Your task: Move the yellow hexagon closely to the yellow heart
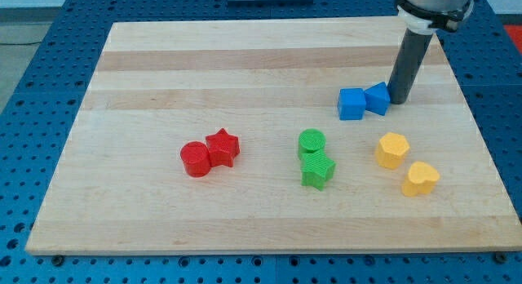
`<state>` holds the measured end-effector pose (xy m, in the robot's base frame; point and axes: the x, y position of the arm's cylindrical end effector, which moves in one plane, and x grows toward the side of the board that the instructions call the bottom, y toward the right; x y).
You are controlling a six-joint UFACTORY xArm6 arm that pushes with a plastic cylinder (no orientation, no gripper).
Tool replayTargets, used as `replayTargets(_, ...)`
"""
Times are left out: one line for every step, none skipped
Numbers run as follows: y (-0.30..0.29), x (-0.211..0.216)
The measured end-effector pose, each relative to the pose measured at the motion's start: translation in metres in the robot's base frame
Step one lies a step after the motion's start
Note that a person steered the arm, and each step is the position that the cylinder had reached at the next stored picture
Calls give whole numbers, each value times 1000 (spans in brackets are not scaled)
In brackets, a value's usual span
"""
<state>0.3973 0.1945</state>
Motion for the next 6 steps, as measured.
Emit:
replayTargets(16,32)
replayTargets(6,47)
replayTargets(-20,47)
replayTargets(-40,48)
replayTargets(-41,64)
replayTargets(-40,81)
